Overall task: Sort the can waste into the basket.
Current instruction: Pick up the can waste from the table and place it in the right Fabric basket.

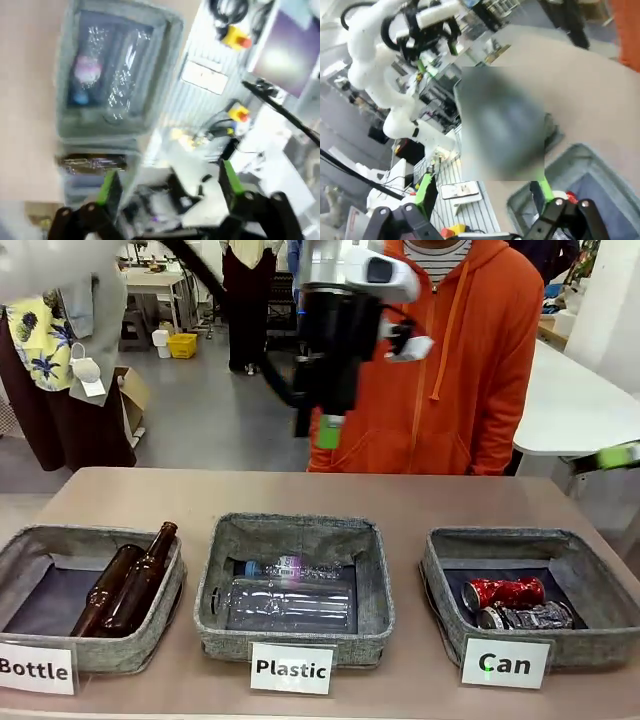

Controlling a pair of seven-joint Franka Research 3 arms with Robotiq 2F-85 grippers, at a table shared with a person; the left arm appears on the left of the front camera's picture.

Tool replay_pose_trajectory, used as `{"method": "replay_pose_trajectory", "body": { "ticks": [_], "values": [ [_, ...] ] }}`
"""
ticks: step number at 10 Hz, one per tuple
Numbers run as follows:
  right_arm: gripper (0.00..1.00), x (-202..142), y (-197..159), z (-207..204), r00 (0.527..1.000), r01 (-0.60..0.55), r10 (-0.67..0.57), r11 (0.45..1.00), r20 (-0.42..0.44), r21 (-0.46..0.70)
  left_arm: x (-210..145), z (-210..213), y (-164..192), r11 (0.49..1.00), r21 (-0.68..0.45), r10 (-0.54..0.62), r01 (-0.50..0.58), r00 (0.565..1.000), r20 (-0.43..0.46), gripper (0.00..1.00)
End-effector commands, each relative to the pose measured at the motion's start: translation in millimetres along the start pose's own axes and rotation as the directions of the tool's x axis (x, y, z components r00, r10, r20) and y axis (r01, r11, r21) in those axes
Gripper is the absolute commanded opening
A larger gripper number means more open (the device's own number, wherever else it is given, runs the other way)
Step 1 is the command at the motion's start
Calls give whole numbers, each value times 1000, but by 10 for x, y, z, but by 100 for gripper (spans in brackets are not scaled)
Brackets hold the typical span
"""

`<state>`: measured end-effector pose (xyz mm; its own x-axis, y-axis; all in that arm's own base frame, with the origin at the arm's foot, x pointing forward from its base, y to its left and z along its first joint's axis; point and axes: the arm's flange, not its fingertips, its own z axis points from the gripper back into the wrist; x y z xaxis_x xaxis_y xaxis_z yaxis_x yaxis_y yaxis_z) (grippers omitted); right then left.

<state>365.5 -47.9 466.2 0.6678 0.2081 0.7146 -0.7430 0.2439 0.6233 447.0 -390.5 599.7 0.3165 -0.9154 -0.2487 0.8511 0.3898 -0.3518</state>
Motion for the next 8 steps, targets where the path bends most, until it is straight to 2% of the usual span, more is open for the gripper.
{"method": "replay_pose_trajectory", "body": {
  "ticks": [1, 2, 3, 4, 5, 6, 7, 8],
  "values": [
    [100, -34, 105, -416, 999, -15, 14, 999, 31, 42, -1224, -1091, -61, 978, -153, 164, -140, 973, 160, 100],
    [100, -30, 129, -641, 999, 38, -39, 999, 33, 35, -1547, -1099, 85, 957, -243, 226, -157, 929, 291, 100],
    [100, -63, 162, -851, 991, 123, -125, 992, 51, 29, -1879, -1144, 244, 935, -330, 290, -131, 819, 495, 100],
    [100, -98, 215, -1007, 973, 213, -211, 977, 96, -14, -2152, -1258, 392, 892, -428, 400, -144, 693, 600, 100],
    [100, -100, 260, -1122, 939, 332, -322, 940, 121, -74, -2450, -1407, 546, 870, -481, 456, -108, 549, 701, 100],
    [100, -104, 265, -1177, 915, 401, -385, 900, 118, -169, -2726, -1626, 632, 851, -521, 508, -62, 350, 787, 100],
    [100, -116, 275, -1168, 899, 437, -418, 876, 130, -205, -2926, -1895, 541, 866, -501, 491, -16, 222, 842, 100],
    [100, -80, 281, -1098, 885, 465, -458, 855, 88, -231, -3126, -2169, 467, 836, -546, 547, -48, 123, 828, 100]
  ]
}}
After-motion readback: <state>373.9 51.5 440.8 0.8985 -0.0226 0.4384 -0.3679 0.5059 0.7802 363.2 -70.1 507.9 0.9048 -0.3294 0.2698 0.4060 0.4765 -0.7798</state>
